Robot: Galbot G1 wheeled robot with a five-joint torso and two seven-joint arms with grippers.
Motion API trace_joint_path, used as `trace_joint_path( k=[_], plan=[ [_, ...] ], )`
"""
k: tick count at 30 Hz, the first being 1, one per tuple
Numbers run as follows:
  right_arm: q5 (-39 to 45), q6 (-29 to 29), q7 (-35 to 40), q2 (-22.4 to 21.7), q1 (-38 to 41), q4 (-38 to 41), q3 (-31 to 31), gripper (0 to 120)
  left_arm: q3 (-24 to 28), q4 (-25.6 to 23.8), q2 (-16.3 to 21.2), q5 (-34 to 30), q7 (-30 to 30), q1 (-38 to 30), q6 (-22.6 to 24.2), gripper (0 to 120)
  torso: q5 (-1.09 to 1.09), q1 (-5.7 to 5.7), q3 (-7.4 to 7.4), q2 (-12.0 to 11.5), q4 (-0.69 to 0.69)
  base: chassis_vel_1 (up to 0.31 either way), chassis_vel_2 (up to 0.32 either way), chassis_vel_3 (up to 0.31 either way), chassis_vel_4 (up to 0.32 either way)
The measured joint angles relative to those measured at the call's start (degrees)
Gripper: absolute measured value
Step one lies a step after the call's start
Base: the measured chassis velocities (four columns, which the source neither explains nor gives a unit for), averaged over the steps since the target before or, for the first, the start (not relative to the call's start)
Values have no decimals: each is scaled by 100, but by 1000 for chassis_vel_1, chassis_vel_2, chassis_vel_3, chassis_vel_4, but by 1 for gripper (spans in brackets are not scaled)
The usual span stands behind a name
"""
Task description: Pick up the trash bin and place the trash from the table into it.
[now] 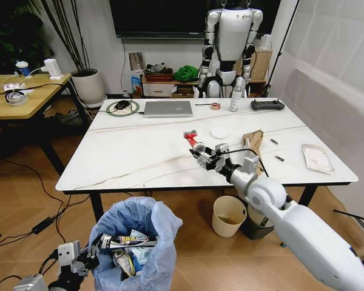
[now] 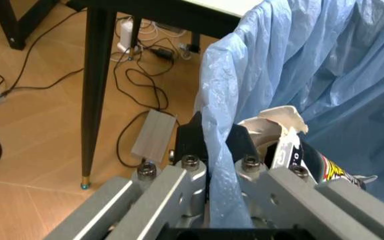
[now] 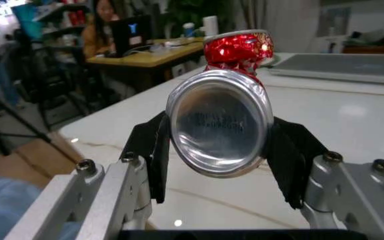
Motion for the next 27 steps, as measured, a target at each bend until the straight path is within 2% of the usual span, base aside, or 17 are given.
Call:
trace_joint_path(
  k=[3,6,9,14,21,27],
  plan=[
    [156,341,-537,-387,-172,509,-226,43,-4,18,-14,-44,-27,-39,15,0,-1,0,0,0,0,0,0,0,0],
    [208,480,-800,-526,-185,712,-387,43,-4,21,-17,-58,-39,-53,24,0,-1,0,0,1,0,0,0,0,0],
    [232,741,-1249,-681,-147,1001,-853,43,5,21,-44,-70,-62,-89,47,0,-1,-1,0,1,1,0,0,0,0],
    [238,958,-1675,-581,30,1092,-1424,43,18,20,-57,-92,-83,-124,69,0,-1,-1,0,1,1,0,0,0,0],
    [18,1095,-1866,-416,310,925,-1910,43,50,7,-60,-157,-95,-150,94,0,-1,-1,0,1,1,0,0,0,0],
    [-153,1118,-1961,-346,435,726,-2081,43,67,-17,-42,-232,-117,-165,122,0,-2,0,0,1,1,0,0,0,0]
  ],
)
